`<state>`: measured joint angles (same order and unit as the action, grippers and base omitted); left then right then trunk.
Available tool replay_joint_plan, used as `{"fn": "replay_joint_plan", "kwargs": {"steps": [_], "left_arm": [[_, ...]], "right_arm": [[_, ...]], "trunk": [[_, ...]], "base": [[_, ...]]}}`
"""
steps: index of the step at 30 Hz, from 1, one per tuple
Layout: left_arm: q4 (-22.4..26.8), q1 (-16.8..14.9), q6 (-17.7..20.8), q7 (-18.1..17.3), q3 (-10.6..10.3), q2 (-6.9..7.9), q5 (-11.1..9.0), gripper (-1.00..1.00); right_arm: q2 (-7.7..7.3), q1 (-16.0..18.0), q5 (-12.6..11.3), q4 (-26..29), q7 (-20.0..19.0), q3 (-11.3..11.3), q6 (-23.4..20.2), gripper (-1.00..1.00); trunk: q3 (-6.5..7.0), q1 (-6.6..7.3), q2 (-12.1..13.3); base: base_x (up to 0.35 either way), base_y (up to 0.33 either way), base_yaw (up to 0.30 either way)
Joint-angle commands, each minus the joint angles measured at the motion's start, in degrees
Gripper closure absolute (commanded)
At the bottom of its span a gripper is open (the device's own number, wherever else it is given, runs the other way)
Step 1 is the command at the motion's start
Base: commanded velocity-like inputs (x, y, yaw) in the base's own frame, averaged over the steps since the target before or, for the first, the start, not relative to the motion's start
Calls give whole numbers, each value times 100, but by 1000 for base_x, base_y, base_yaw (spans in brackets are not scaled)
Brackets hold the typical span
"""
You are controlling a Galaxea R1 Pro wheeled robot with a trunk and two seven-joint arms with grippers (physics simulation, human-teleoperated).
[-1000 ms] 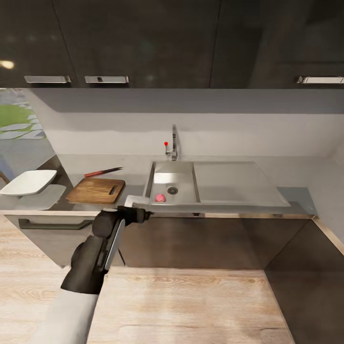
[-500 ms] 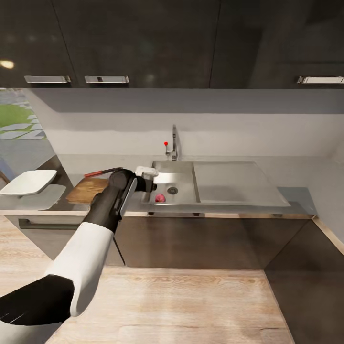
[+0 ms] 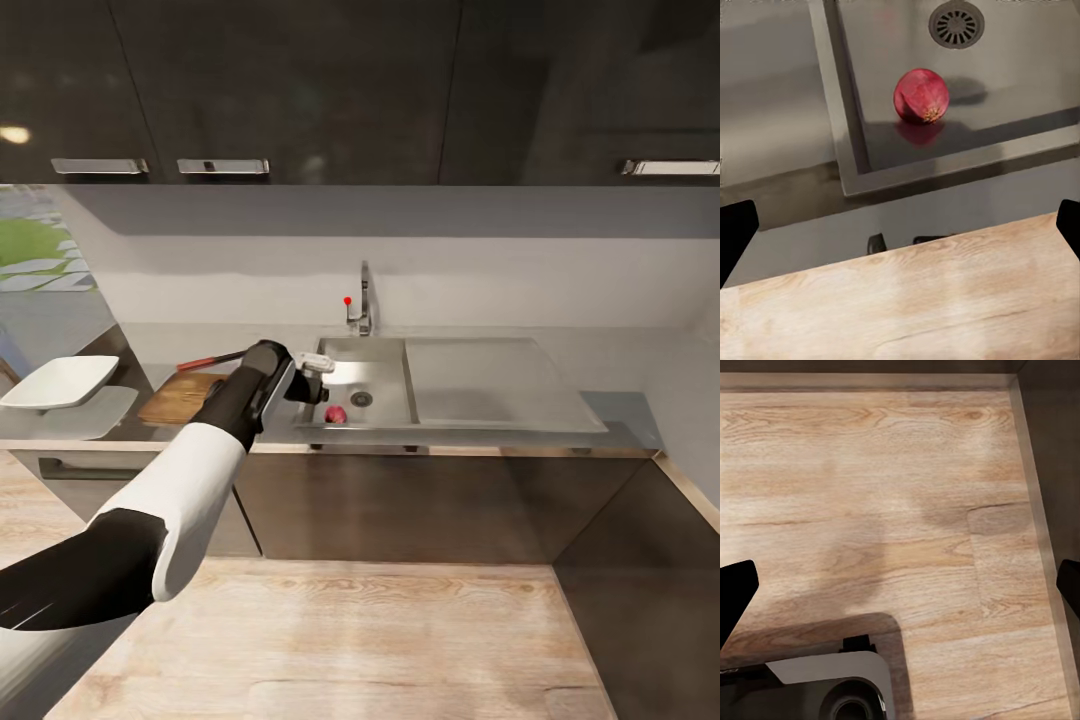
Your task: In the kitchen, take the Vidalia onion out of the sink, dice it on the chopping board with the paring knife, put the diced onion into the bowl on the countertop, then place both the paring knife and the chopping board into the sink.
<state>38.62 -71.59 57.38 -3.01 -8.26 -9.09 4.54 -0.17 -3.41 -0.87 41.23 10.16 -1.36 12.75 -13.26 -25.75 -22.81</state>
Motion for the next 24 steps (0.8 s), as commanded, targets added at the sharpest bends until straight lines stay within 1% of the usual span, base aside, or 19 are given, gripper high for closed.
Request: {"fn": "replay_joint_plan", "kwargs": {"steps": [1, 6, 9, 14, 24], "left_arm": [[23, -5, 23, -30, -8, 4, 47, -100], [80, -4, 35, -24, -9, 12, 47, -100], [70, -4, 36, -24, -9, 14, 47, -100], [42, -4, 44, -24, -9, 25, 47, -100], [-203, -4, 39, -24, -2, 41, 47, -100]], "right_arm": [[-1, -2, -9, 8, 13, 4, 9, -100], [-1, -2, -10, 8, 13, 1, 9, -100], [-5, -2, -14, 12, 13, -5, 9, -100], [-5, -2, -23, 16, 13, -12, 9, -100], [-9, -2, -27, 14, 13, -13, 8, -100]], "trunk": [[-10, -3, -11], [-10, -3, -11], [-10, -3, -11], [-10, -3, -11], [-13, -3, -11]], "base": [[0, 0, 0], [9, -1, 0], [124, -54, 0], [236, -125, 0], [275, -150, 0]]}}
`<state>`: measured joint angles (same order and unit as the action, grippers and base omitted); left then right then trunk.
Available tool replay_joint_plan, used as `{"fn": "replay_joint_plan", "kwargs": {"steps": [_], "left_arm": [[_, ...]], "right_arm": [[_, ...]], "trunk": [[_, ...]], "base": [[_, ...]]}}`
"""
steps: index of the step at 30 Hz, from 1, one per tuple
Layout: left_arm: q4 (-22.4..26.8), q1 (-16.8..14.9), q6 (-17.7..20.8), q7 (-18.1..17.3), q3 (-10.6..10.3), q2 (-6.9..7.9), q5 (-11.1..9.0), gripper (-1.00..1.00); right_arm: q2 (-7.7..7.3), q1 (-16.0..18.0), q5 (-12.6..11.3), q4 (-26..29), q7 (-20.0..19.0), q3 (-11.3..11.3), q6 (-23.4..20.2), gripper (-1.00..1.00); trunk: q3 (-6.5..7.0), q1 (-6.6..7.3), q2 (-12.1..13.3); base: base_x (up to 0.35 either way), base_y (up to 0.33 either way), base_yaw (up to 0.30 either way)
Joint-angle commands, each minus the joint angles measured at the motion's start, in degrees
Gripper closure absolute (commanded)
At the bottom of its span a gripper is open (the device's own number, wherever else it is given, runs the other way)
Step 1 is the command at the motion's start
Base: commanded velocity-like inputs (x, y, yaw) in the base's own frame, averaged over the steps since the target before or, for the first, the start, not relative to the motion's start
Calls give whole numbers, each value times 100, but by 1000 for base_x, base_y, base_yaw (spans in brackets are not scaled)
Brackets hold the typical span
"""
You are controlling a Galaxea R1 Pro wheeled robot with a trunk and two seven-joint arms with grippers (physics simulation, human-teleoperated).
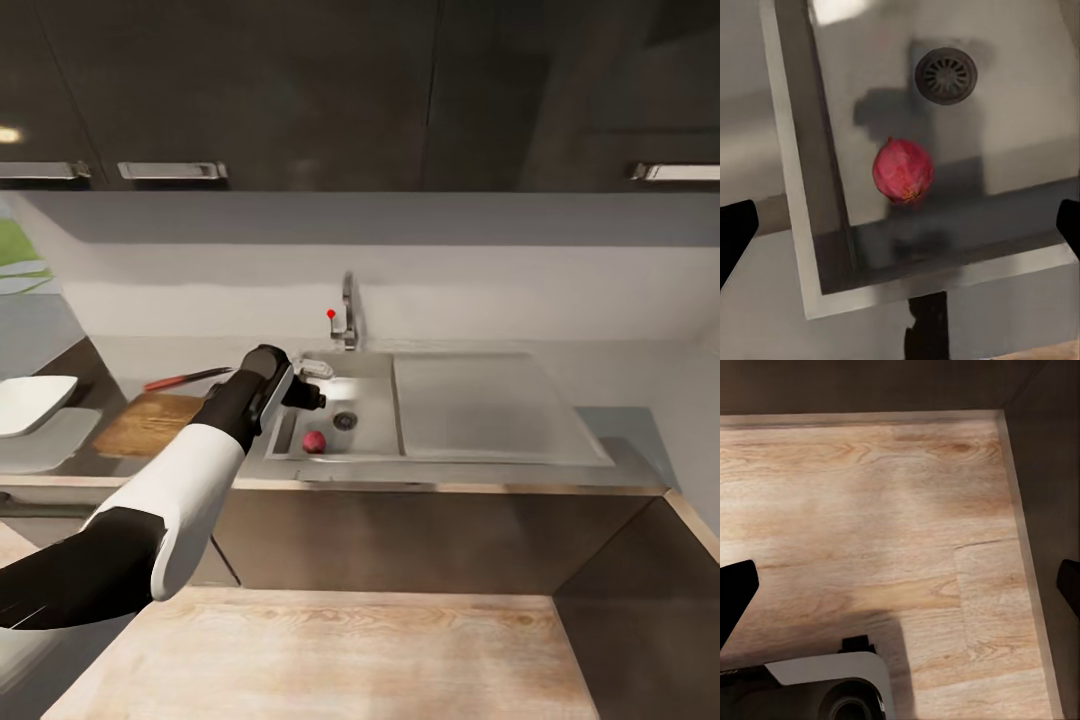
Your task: In the kitchen, take the Vidalia onion out of the sink, dice it on the chopping board with the paring knife, put the diced onion into the bowl on the countertop, then place both the paring knife and the chopping board into the sink.
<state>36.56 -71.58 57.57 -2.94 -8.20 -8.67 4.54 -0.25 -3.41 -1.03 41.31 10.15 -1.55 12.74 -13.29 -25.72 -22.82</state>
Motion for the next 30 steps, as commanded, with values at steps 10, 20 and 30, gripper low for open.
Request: {"fn": "replay_joint_plan", "kwargs": {"steps": [10, 20, 30], "left_arm": [[-9, -5, 17, -31, -6, 6, 55, -100], [-9, -5, 17, -31, -6, 6, 47, -100], [-16, -5, 13, -18, 3, 12, -513, -100]], "right_arm": [[1, -1, -11, 5, 13, 6, 9, -100], [1, -1, -11, 4, 13, 6, 9, -100], [1, -1, -11, 3, 13, 6, 7, -100]], "trunk": [[-64, -6, -10], [-130, -6, -10], [-197, -6, -10]], "base": [[99, -25, 0], [70, -67, 0], [69, -76, 0]]}}
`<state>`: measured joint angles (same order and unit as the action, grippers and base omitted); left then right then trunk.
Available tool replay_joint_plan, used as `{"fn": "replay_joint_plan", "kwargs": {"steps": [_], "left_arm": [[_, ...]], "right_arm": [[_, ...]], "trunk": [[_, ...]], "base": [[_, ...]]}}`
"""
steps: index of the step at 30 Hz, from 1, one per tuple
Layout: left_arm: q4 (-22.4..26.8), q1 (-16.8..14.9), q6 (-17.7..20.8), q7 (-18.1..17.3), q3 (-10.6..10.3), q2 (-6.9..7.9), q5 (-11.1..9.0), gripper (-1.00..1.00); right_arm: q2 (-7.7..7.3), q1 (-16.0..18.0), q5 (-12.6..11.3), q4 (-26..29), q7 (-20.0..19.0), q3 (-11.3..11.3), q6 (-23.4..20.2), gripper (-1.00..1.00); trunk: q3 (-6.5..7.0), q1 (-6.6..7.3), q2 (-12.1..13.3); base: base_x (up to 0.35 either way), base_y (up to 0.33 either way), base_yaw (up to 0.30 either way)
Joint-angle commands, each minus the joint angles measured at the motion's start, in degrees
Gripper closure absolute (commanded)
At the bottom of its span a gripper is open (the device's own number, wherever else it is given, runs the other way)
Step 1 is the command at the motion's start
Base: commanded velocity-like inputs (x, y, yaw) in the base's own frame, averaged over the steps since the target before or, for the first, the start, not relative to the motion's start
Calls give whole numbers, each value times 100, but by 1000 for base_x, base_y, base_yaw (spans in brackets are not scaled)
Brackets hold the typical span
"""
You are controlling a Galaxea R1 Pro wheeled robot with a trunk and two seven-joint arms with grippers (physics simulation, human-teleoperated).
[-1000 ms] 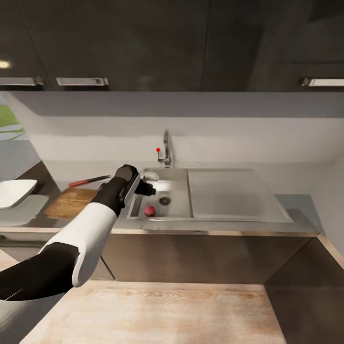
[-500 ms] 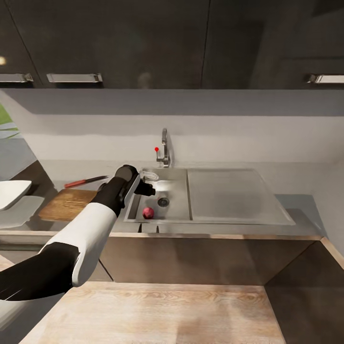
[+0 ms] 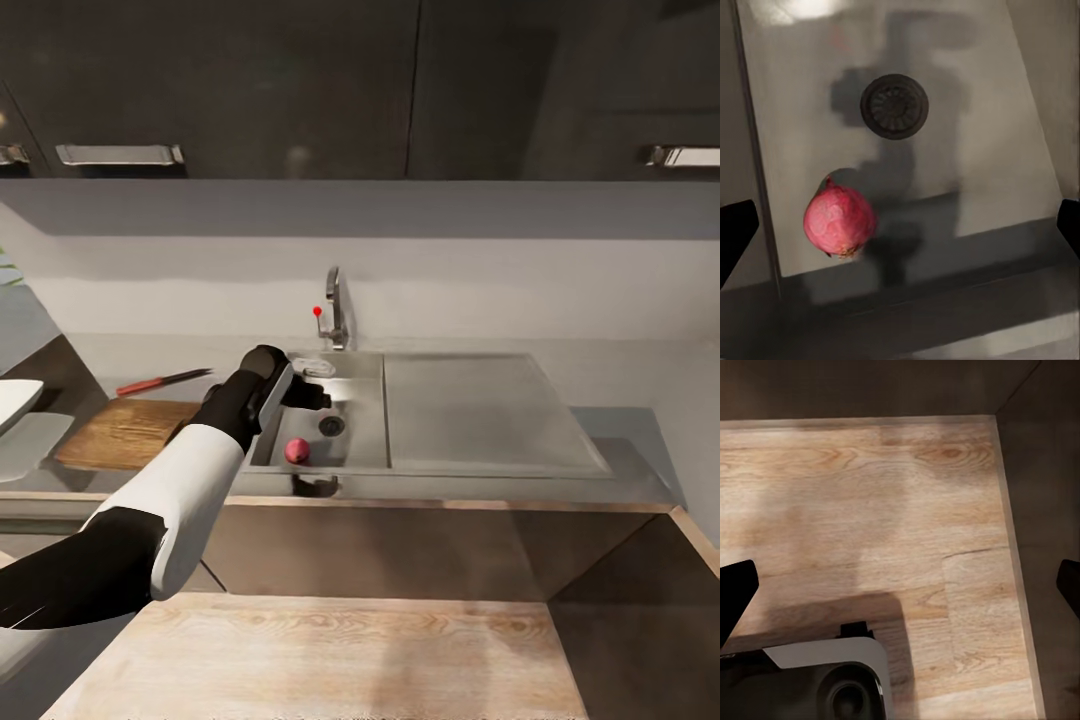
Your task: In the kitchen, take the Vidalia onion out of the sink, dice it on the chopping board with the paring knife, put the diced onion into the bowl on the countertop, then place both the paring knife and the chopping board into the sink.
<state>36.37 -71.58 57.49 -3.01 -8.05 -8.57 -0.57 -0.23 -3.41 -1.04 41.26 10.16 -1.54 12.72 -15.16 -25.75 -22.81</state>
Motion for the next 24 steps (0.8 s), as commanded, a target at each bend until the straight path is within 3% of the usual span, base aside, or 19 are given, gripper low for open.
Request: {"fn": "replay_joint_plan", "kwargs": {"steps": [1, 7, 24], "left_arm": [[3, -5, 20, -9, -13, 2, -27, -100], [-5, 3, 17, 16, -9, 43, -127, -100], [-201, 21, 8, 34, -11, 127, -128, -100]], "right_arm": [[-1, -2, -11, 7, 12, 4, 9, -100], [3, -2, -11, 7, 12, 4, 9, -100], [3, -2, -11, 5, 12, 6, 8, -100]], "trunk": [[-16, -3, -11], [-56, -3, -11], [-169, -3, -11]], "base": [[4, -5, 0], [1, -1, 0], [0, 0, 0]]}}
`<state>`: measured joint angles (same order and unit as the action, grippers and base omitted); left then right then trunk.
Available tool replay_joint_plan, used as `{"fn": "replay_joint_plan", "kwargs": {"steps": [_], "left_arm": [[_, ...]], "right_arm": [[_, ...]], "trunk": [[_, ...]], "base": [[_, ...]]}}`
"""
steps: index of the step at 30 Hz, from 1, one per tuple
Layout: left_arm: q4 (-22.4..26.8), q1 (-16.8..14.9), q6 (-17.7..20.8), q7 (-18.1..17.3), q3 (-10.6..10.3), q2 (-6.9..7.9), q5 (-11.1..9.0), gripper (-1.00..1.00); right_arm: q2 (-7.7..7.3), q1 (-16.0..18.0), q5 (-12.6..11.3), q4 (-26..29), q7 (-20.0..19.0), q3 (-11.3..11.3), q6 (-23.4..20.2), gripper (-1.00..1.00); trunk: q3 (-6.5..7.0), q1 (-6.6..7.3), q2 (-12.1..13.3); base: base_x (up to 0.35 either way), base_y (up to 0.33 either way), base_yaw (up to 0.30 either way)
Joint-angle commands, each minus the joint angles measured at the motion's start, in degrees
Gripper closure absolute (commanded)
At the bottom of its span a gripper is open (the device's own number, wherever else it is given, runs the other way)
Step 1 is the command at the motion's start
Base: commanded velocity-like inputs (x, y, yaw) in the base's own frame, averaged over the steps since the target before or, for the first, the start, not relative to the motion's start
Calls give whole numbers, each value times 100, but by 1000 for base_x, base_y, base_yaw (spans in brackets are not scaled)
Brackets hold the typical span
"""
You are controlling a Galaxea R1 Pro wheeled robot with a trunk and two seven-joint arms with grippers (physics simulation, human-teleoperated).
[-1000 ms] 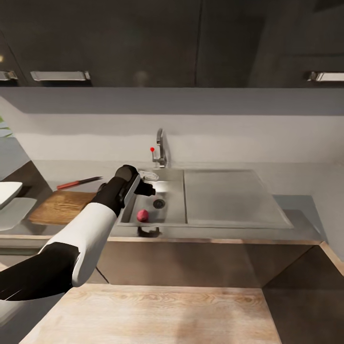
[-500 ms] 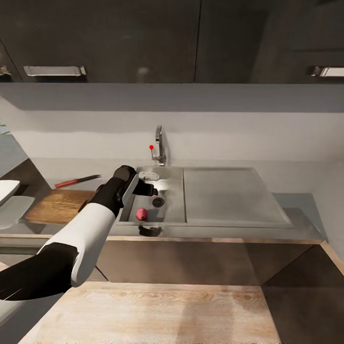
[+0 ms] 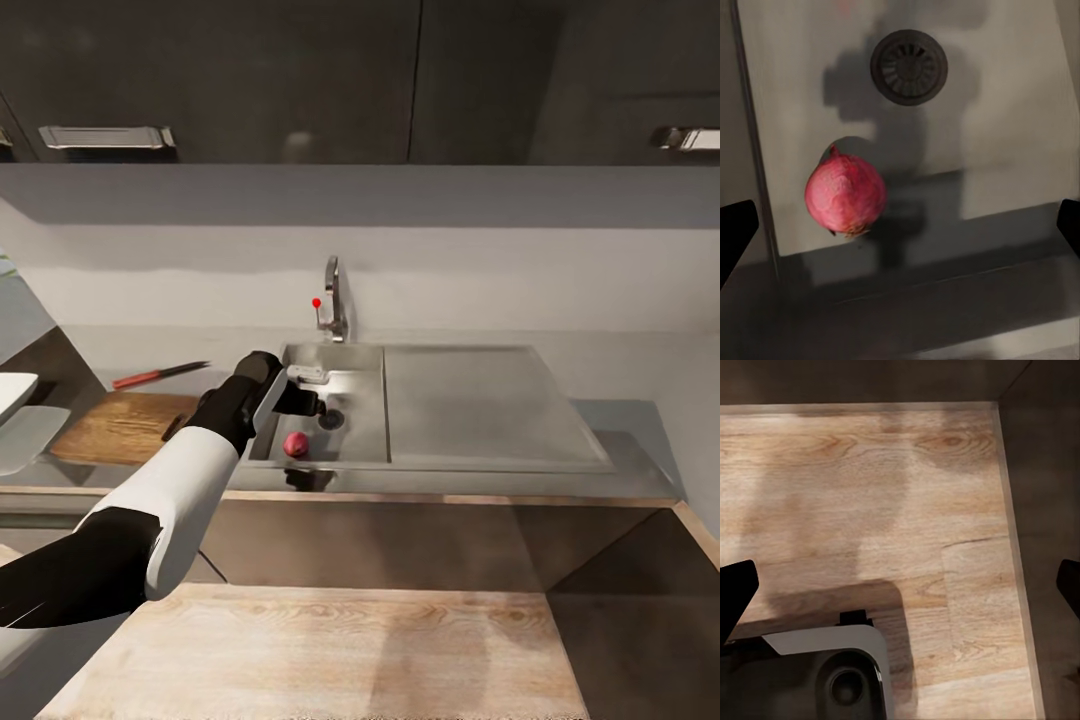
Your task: In the kitchen, take the Vidalia onion out of the sink, dice it on the chopping board with the paring knife, put the diced onion into the bowl on the countertop, then place both the paring knife and the chopping board into the sink.
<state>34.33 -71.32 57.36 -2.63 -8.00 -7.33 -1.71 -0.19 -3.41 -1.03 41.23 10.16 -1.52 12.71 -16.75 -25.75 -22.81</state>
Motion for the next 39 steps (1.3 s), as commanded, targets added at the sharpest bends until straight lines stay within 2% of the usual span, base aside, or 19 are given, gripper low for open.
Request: {"fn": "replay_joint_plan", "kwargs": {"steps": [1, 4, 8, 12, 39], "left_arm": [[-6, -5, 21, -2, -17, 3, -14, -100], [-33, -5, 21, 17, -17, 3, -14, -100], [-53, -5, 20, 288, -17, 3, -14, -100], [-60, -5, 20, 385, -17, 3, -14, -100], [-204, -5, 20, 404, -17, 3, -14, -100]], "right_arm": [[0, -2, -11, 8, 12, 5, 10, -100], [0, -2, -11, 10, 12, 7, 9, -100], [1, -2, -11, 8, 12, 9, 10, -100], [2, -2, -11, 10, 12, 11, 11, -100], [2, -2, -11, 8, 12, 11, 9, -100]], "trunk": [[-16, -3, -11], [-36, -3, -11], [-63, -3, -11], [-89, -3, -11], [-268, -3, -11]], "base": [[0, 0, 0], [0, 0, 0], [0, 0, 0], [0, 0, 0], [18, 0, 0]]}}
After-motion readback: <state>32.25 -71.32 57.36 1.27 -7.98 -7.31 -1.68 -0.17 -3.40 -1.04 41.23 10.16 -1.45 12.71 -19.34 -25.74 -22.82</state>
